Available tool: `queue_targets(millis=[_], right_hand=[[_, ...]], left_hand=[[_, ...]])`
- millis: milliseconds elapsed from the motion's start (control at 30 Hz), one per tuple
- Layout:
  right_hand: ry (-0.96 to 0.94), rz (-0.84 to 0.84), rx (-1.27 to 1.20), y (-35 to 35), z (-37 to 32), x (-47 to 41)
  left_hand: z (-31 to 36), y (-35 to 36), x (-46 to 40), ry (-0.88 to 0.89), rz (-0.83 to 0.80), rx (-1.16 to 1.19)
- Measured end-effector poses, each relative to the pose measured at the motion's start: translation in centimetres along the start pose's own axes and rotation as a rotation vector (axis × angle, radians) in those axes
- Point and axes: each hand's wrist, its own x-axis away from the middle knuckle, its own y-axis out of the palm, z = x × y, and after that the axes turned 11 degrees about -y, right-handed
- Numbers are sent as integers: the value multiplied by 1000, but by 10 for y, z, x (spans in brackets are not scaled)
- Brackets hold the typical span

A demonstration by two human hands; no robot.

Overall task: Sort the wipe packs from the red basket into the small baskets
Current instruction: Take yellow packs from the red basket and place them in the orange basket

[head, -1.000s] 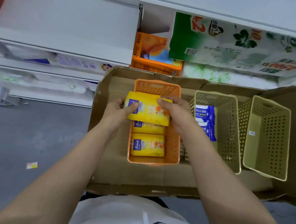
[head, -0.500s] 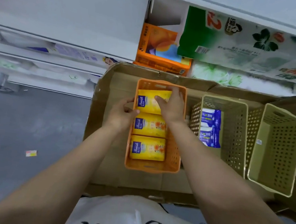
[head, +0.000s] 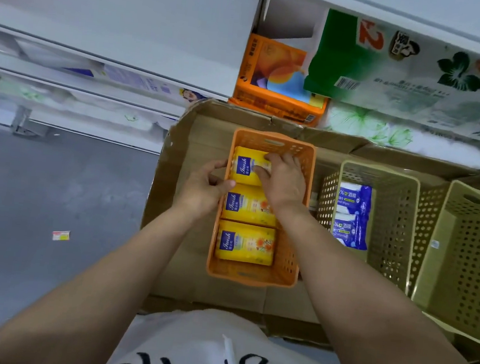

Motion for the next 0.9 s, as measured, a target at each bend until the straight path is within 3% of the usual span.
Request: queue_targets(millis=[133,333,600,767,900], right_hand=[[-90,-103,-97,-2,3,7],[-64,-47,12,3,-8,-2],[-51,-132,20,-5,-6,2],[-65,-193,16,-36,-1,0],[-99,-177,88,-76,-14,-2]], left_hand=[[-6,-2,5,-6,-51,34],[-8,-1,9,-37,-96,86],[0,10,16,-38,-63,68],[9,13,26,-46,17,28],[21,-10,41,44,136,-151]])
